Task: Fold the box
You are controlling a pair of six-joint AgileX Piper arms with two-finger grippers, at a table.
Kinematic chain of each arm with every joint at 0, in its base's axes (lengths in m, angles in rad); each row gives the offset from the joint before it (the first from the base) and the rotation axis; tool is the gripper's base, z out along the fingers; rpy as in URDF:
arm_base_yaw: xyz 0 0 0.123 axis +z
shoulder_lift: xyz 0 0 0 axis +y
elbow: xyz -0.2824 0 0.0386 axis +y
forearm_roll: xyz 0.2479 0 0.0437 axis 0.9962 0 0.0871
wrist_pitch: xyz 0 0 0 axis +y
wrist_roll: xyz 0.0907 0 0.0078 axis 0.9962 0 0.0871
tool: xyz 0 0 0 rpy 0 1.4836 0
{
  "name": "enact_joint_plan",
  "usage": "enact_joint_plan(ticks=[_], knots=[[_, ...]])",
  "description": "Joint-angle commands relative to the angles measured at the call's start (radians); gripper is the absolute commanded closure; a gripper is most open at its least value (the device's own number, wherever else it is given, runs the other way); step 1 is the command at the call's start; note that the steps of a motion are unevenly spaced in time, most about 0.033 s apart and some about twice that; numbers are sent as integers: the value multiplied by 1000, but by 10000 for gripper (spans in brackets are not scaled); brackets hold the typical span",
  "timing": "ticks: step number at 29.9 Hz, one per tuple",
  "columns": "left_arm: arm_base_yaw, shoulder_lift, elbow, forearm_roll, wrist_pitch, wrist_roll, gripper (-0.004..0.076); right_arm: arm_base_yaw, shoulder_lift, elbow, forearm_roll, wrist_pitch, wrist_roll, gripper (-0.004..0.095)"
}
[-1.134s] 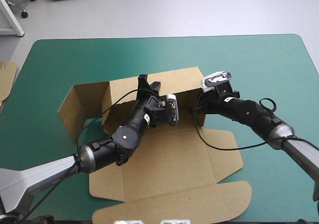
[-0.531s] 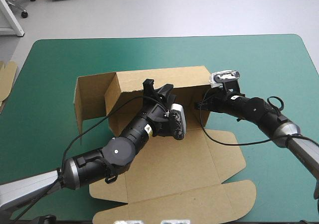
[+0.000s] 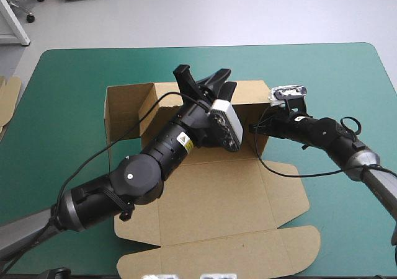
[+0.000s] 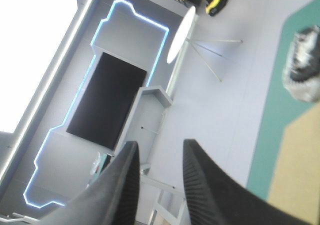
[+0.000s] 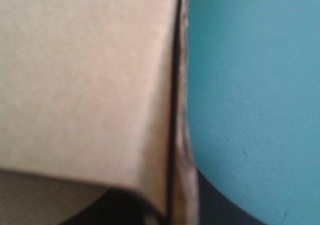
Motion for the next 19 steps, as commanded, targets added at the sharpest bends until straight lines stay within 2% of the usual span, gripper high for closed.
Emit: enact_joint_plan(ticks=[1, 4, 11, 13, 17, 19], knots=[[67, -40, -105, 56, -2, -21, 516, -11, -34, -31, -13, -19, 25, 939], [191, -40, -149, 56, -19, -42, 527, -11, -34, -31, -48, -8, 44, 939], [491, -40, -234, 56, -249, -66, 526, -11, -34, -31, -54, 2, 56, 940], [566, -40, -253, 56, -284, -79, 526, -11, -34, -31, -59, 3, 61, 939], [701, -40, -256, 53, -277, -85, 526, -11, -34, -31, -66, 10, 77, 939], [787, -32, -256, 44, -261, -141, 526, -11, -34, -31, -91, 17, 108, 939]])
